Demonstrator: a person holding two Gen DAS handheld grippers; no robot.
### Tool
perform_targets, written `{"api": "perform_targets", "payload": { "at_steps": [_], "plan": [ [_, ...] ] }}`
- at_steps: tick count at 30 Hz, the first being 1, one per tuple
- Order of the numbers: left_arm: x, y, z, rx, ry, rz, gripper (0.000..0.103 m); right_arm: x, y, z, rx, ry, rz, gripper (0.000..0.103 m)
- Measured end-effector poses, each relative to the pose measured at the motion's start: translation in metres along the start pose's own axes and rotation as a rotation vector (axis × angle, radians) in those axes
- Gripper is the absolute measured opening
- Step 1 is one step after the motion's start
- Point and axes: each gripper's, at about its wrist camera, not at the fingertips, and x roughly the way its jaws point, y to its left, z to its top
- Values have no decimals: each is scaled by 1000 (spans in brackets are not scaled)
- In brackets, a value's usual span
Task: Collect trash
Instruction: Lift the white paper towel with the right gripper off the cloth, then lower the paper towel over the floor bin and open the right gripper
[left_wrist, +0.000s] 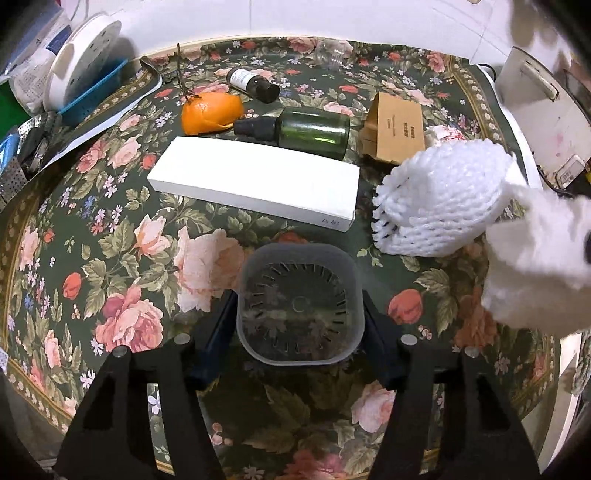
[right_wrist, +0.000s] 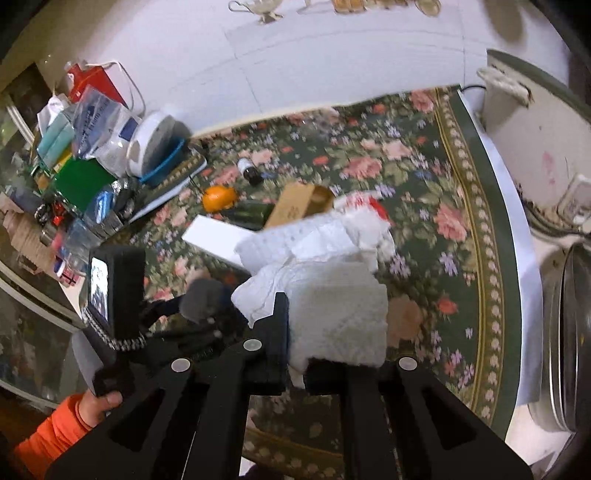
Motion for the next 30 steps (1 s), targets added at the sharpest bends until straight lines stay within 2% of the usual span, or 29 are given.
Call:
{"api": "perform_targets", "payload": {
  "at_steps": [7,13,18,23,30],
  "plan": [
    [-26,6,-9,18,-52,-20,62,-5,2,-14,24,-5,-20,6],
    [-74,26,-29,70,-123,-70,62,-24,33,-32,65,-62,-49,6],
    [-112,53,-61,141,-163,-98,62,-43,71,-59,93,-129,-92,6],
    [-140,84,-99,196,-169,-133,62,-57,113,-93,117,-184,-130,6],
    [-165,112,-148,232,-154,-146,62,-64,156,-138,147,-175,-148,6]
  ]
}}
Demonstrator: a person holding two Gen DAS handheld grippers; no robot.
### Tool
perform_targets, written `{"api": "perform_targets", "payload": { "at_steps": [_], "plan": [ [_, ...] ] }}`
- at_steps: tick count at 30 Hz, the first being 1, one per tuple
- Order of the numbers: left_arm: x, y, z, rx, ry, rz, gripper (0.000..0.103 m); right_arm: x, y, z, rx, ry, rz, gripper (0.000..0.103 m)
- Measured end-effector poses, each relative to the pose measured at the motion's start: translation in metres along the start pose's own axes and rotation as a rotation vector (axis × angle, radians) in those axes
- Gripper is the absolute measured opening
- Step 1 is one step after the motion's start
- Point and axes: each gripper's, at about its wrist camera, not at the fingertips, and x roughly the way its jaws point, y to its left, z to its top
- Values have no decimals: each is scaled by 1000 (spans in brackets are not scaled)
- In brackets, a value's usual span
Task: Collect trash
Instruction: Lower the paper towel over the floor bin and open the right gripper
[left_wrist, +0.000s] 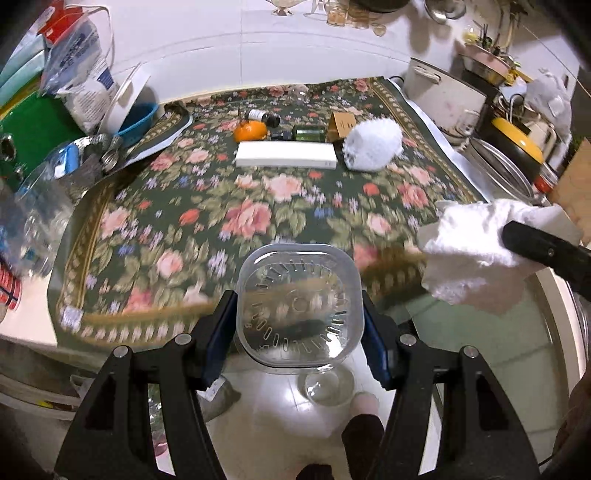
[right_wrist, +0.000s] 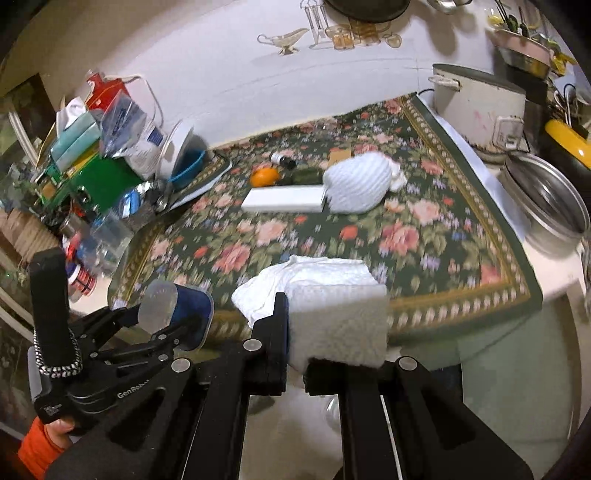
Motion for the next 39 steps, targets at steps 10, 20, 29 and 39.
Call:
{"api": "perform_targets", "payload": {
  "at_steps": [10,20,29,39],
  "plan": [
    [9,-9,-70,-29,64,-12,62,14,1,-67,-11,115,-17,6],
    [112,-44,-174,-164,165,-4,62,91,-55,-160,-86,282,-18,6],
    [231,-54,-268,-259,264,15,62,194,-124,-247,-102,417,-19,6],
    [309,-28,-323,-283,310,49,62,295,-143,-303,-84,506,45,7]
  ]
}}
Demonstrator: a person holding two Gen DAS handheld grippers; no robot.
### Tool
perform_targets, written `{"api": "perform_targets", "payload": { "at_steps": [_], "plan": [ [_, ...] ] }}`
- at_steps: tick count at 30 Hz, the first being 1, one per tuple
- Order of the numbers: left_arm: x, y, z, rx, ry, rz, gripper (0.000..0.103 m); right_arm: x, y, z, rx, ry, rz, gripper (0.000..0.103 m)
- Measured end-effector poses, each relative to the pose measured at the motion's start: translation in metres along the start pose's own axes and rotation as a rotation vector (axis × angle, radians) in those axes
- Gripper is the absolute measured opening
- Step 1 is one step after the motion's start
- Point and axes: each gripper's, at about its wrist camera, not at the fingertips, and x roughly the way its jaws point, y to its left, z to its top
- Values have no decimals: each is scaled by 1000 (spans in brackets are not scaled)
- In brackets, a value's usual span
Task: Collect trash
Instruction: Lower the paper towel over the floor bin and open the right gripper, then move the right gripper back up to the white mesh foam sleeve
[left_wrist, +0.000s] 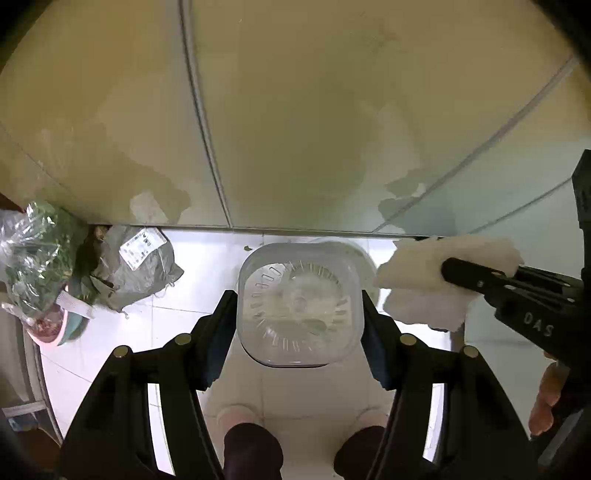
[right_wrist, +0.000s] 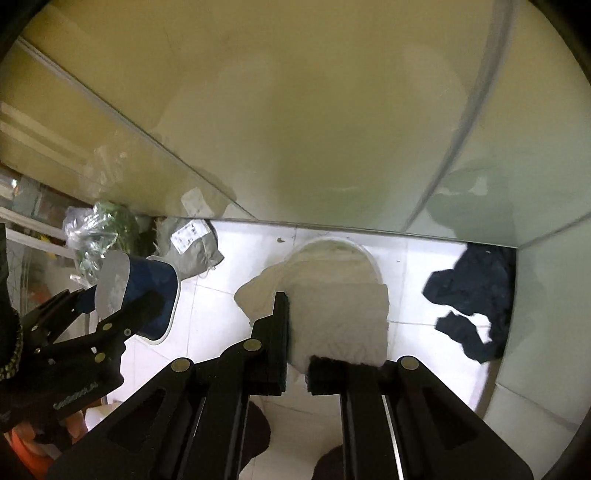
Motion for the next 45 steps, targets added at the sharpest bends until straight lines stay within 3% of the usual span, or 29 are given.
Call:
{"api": "perform_targets", "payload": {
  "at_steps": [4,8,19,26,29,34,45],
  "plan": [
    [20,7,0,-13,11,6,62,19,5,3,-49,16,-9,11],
    [32,8,2,-4,31,5,62,29,-1,5,-37,35,-8,45],
    [51,-34,11,67,75,-76,62,-8,-30,5,53,-44,-53,45],
    [47,-54,18,110,113,-57,62,-40,-34,5,79,-63,-69,45],
    [28,-59,20,129,107,-86,63,-55,-28,6,70,-73,-73,45],
    [-13,-65,27,145,86,-64,63,-86,-18,10,65,-88,-72,45],
    [-182,-69,61,150,-41,-34,63,-203,21,20,58,-158,-77,45]
  ]
}}
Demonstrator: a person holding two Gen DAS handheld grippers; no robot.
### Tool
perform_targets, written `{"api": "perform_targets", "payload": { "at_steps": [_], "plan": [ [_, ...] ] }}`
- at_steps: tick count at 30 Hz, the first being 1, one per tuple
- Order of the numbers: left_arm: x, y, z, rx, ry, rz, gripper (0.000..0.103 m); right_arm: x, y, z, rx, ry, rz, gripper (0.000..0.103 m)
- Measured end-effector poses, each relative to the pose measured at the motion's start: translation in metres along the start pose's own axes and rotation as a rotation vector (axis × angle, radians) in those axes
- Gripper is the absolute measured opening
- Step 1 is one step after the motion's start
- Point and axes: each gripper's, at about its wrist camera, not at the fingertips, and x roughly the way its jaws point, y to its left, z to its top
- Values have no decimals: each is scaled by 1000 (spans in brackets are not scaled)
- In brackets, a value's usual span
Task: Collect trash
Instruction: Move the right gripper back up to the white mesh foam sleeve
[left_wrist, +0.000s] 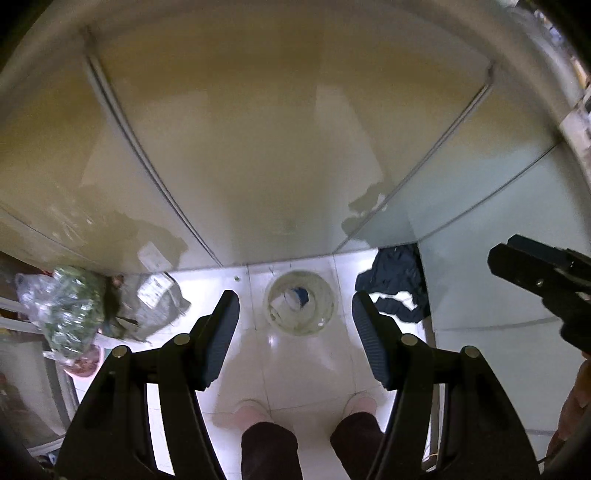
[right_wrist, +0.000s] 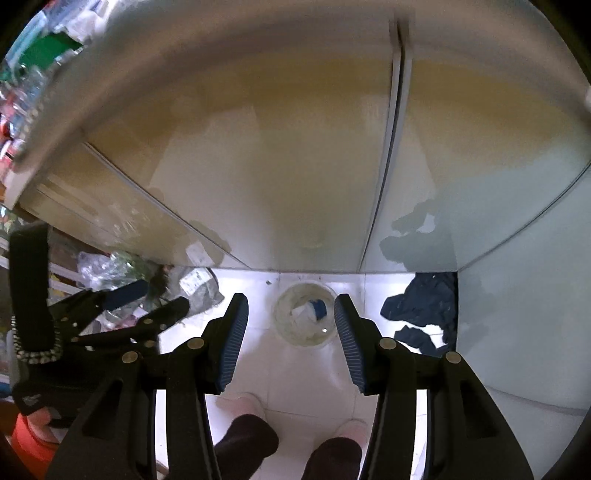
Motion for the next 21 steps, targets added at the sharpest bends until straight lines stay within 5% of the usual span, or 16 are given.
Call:
{"api": "perform_targets", "payload": {
  "at_steps": [11,21],
  "plan": [
    [-193,2,59,2,-253,-36,63,-155,45,39,8,-204,-22,45],
    [-322,16,93,59,-462,-65,63,-271,90,68,49,-447,-31,45]
  ]
}}
